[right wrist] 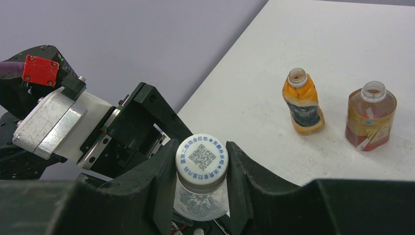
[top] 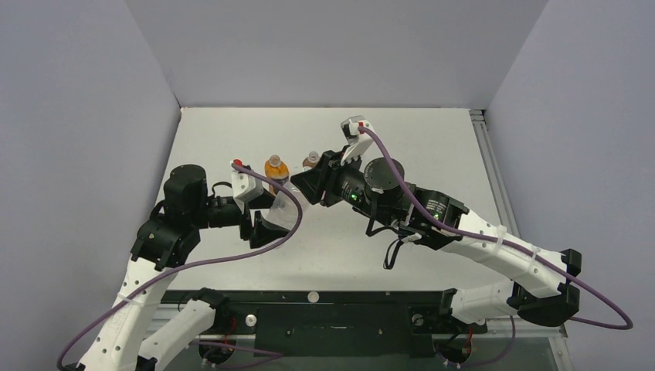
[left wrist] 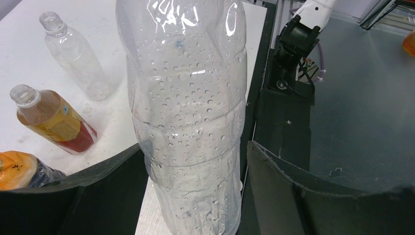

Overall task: Unscrew the bottle caps
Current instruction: Unscrew the bottle cap from the plastic bottle.

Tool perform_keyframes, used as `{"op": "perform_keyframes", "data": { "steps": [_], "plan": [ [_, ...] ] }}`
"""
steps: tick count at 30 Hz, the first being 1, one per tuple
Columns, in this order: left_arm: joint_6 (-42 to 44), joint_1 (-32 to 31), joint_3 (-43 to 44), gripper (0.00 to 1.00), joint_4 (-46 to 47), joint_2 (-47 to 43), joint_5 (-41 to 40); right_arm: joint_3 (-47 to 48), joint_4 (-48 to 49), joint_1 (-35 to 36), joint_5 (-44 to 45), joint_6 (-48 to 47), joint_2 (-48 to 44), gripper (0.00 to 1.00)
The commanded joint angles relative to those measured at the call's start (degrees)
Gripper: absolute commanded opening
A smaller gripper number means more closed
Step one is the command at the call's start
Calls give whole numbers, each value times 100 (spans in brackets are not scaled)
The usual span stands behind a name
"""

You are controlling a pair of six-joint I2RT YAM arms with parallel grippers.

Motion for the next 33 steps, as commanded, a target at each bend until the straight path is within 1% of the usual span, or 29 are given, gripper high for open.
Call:
{"op": "perform_keyframes", "data": {
  "steps": [1, 3, 6, 7, 8, 10, 15, 17, 18, 19, 20, 21, 22, 23, 24, 25, 26, 27, 29, 32, 33],
  "plan": [
    [278, -49, 68, 61, 57, -13, -96, 202, 342, -77, -73, -6, 43, 22],
    [456, -52, 10, 57, -38, -4, -164, 170, 385, -95, -79, 27, 18, 22],
    [503, -52, -91, 56, -41, -38, -214, 133, 456, -102, -109, 59, -2, 21],
    [501, -52, -115, 57, -21, -51, -230, 97, 472, -109, -128, 83, -19, 21],
    [489, -52, -128, 63, -14, -54, -268, 60, 507, -115, -150, 94, -29, 21],
    [478, -52, -126, 70, 23, -60, -329, 39, 550, -119, -177, 122, -31, 21],
    [434, -52, -78, 71, 67, -38, -346, 38, 580, -128, -210, 140, -22, 20],
    [459, -52, -58, 67, 51, -31, -337, 38, 570, -135, -220, 130, -19, 19],
    [458, -52, -35, 60, 76, -35, -349, 41, 560, -137, -228, 118, -20, 19],
    [453, -52, -24, 56, 92, -42, -368, 43, 540, -137, -221, 100, -11, 20],
    [426, -52, 0, 46, 128, -45, -373, 40, 519, -137, -208, 84, -8, 20],
    [410, -52, 11, 40, 145, -40, -381, 38, 485, -137, -183, 82, -5, 21],
    [360, -50, 8, 28, 185, -39, -379, 36, 465, -142, -167, 80, -5, 28],
    [240, -51, -9, 24, 226, -50, -393, 40, 428, -144, -111, 84, -7, 33],
    [163, -52, -24, 18, 327, -70, -416, 54, 414, -145, -74, 94, -10, 47],
    [2, -52, -75, 16, 389, -89, -473, 82, 387, -146, 22, 95, -26, 61],
    [-61, -52, -96, 14, 490, -113, -491, 107, 372, -146, 93, 99, -51, 67],
    [-168, -52, -141, 13, 532, -124, -547, 157, 347, -139, 239, 98, -68, 75],
    [-344, -52, -210, 11, 714, -160, -721, 284, 313, -97, 502, 101, -90, 80],
    [-435, -52, -250, 10, 907, -161, -915, 497, 214, 48, 979, 111, -17, 82],
    [-448, -52, -245, 9, 921, -152, -984, 569, 198, 131, 1195, 113, 2, 81]
  ]
}}
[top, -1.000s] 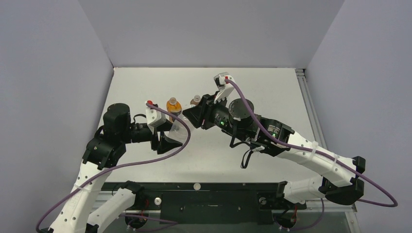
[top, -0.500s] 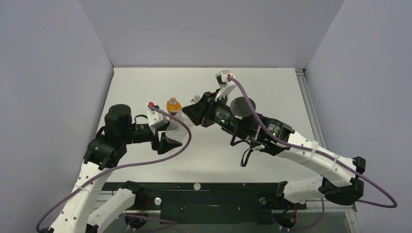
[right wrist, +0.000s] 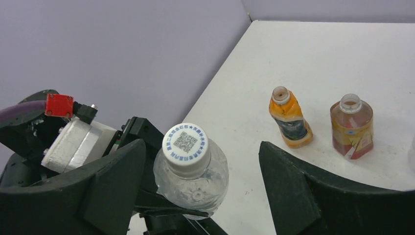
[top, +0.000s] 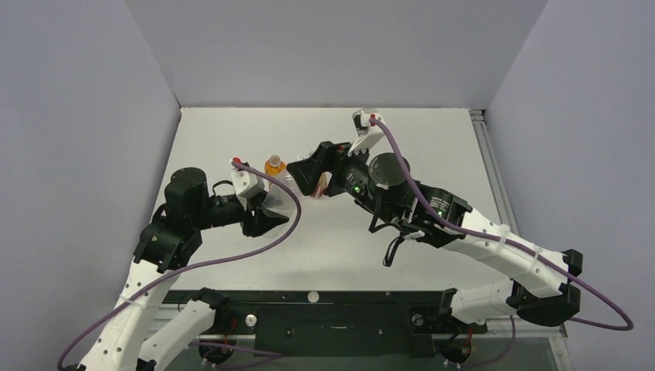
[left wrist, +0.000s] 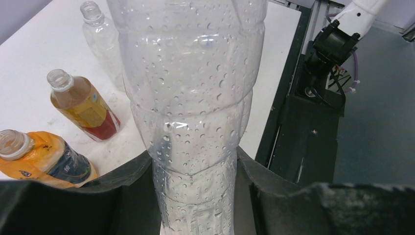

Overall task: Unscrew the bottle caps
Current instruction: Unscrew the bottle cap from the plastic bottle.

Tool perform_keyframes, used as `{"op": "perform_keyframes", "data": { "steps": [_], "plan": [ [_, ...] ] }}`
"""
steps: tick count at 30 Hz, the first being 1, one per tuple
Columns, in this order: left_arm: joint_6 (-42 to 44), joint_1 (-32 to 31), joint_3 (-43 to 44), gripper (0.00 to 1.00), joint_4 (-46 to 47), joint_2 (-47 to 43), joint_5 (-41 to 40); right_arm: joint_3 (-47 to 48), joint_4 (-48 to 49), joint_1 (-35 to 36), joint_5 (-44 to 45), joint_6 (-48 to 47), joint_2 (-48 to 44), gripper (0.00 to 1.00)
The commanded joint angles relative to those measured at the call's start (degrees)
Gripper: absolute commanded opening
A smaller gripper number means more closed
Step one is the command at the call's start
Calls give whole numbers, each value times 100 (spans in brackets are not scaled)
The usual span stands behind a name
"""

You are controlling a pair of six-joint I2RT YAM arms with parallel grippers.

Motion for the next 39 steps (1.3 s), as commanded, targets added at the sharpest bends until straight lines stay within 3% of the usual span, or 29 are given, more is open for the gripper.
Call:
{"op": "perform_keyframes", "data": {
  "steps": [1, 8, 20, 31, 35, 39],
  "plan": [
    [-277, -22, 13, 9, 581, -19, -348, 489, 87, 214, 915, 16, 6, 79],
    [-175, -54, -8, 9, 582, -70, -637, 556, 293, 317, 1236, 17, 127, 59],
    [-100, -126, 2, 9, 624, -144, -695, 1064, 190, 309, 1135, 5, 622, 55],
    [-232, -146, 21, 9, 706, -114, -660, 828, 330, 243, 1102, -32, 477, 15],
    [-630, -145, 167, 8, 814, -50, -253, 500, 777, 112, 295, -431, 155, 10],
    [-1564, -132, 332, 8, 1268, 15, 790, 78, 1367, 73, -1425, -1143, -329, 9]
  ]
}}
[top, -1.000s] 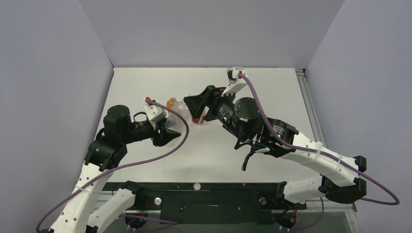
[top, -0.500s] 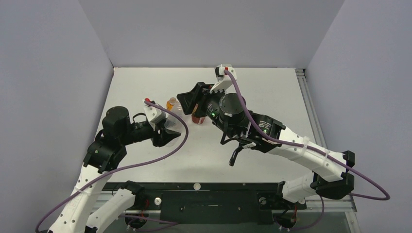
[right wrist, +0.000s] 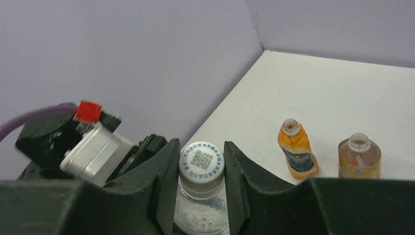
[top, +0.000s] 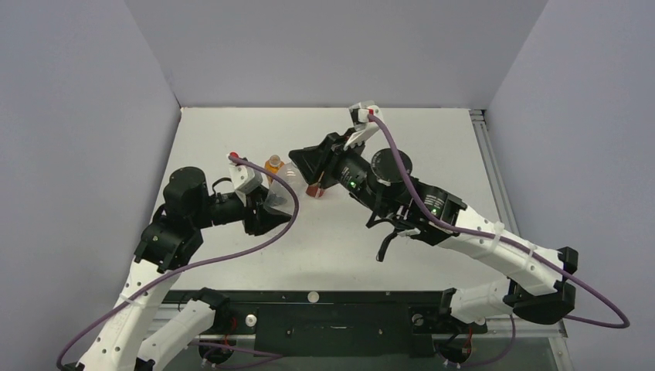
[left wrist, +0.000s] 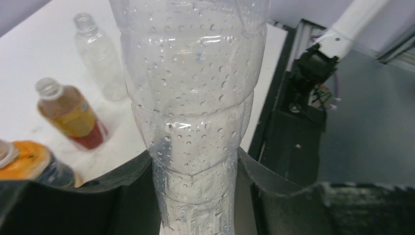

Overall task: Unscrew the bottle caps
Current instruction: Unscrew the bottle cap from the plastic bottle.

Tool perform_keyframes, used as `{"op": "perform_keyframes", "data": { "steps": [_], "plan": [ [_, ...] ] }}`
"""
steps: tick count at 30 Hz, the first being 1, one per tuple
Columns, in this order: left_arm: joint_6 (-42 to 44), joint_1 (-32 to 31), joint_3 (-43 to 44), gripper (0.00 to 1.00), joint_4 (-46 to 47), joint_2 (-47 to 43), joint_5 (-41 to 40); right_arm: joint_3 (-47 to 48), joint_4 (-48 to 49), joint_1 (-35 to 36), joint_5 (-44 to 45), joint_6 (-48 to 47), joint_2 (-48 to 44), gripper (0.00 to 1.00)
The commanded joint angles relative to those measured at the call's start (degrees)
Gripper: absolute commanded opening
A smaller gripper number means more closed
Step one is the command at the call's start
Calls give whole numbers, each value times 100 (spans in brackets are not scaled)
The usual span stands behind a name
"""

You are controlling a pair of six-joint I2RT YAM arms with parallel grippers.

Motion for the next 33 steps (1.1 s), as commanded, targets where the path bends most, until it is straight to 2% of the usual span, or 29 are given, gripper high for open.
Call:
{"op": "perform_keyframes", "data": {
  "steps": [1, 2, 5, 11, 13, 15, 16, 17, 18, 20, 23, 26, 29, 33],
  "plan": [
    [-1395, -14, 390, 8, 959, 43, 1436, -410, 893, -14, -2092, -819, -732, 9],
    [-1607, -10, 388, 8, 1284, 69, 1594, -484, 1070, -26, -2592, -938, -915, 8],
    [-2440, 1, 394, 8, 1838, 111, 2189, -883, 1338, -42, -3326, -1097, -1279, 8],
    [-2977, 22, 384, 6, 2260, 152, 2702, -1010, 1482, -173, -4414, -1192, -1590, 9],
    [-2990, 22, 355, 6, 2287, 136, 2691, -863, 1248, -188, -4469, -1249, -1521, 12],
    [-2913, 27, 333, 5, 2265, 127, 2577, -722, 1043, -186, -4319, -1281, -1432, 26],
    [-2736, 34, 338, 4, 2222, 112, 2418, -662, 976, -185, -4065, -1274, -1382, 42],
    [-2616, 37, 344, 3, 2048, 103, 2323, -649, 957, -185, -3902, -1236, -1352, 49],
    [-2314, 34, 373, 3, 1947, 86, 2071, -624, 915, -185, -3488, -1216, -1344, 62],
    [-1837, 34, 377, 3, 1642, 45, 1554, -620, 926, -185, -2795, -1132, -1327, 74],
    [-1043, 3, 311, 3, 1130, -40, 754, -655, 1144, -158, -1976, -871, -1296, 80],
    [-128, -57, 76, 3, 1019, -187, -103, -543, 1148, 17, -1116, -798, -1213, 82],
    [290, -91, -292, 3, 1362, -476, -791, 108, 434, 271, 72, -823, -870, 83],
    [683, -207, -490, 3, 1620, -629, -1192, 909, -269, 473, 771, -820, -356, 84]
  ]
}}
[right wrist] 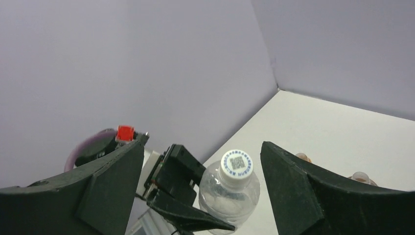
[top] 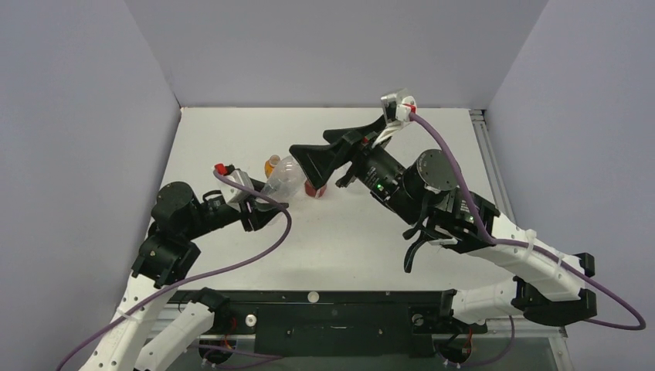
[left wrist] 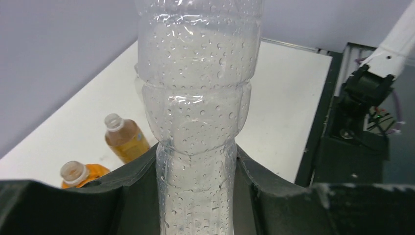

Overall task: Unscrew the bottle caps
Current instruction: Unscrew the bottle cap from the plastic bottle.

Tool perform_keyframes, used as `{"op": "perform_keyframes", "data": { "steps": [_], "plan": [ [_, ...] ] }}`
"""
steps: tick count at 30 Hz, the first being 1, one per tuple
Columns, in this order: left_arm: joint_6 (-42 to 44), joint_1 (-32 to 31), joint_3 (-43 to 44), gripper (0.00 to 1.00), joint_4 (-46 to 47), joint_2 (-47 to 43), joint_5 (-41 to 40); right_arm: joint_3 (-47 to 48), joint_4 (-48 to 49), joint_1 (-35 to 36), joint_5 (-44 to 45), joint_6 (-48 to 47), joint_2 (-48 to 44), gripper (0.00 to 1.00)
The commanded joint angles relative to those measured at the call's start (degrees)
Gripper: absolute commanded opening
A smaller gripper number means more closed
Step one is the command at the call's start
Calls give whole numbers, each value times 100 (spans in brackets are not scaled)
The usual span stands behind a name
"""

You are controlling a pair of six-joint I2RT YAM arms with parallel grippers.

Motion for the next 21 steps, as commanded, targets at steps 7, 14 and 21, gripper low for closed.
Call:
{"op": "perform_keyframes", "data": {
  "steps": [7, 14, 21],
  "plan": [
    [870, -239, -196, 2, 592, -297, -1190, 1363, -1016, 400, 2028, 83, 957, 77],
    [847, -297, -182, 1, 636, -291, -1282, 1248, -854, 386, 2027, 237, 1015, 66],
    [794, -356, -158, 1, 700, -221, -1345, 1109, -786, 350, 1885, 375, 1026, 58]
  ]
}}
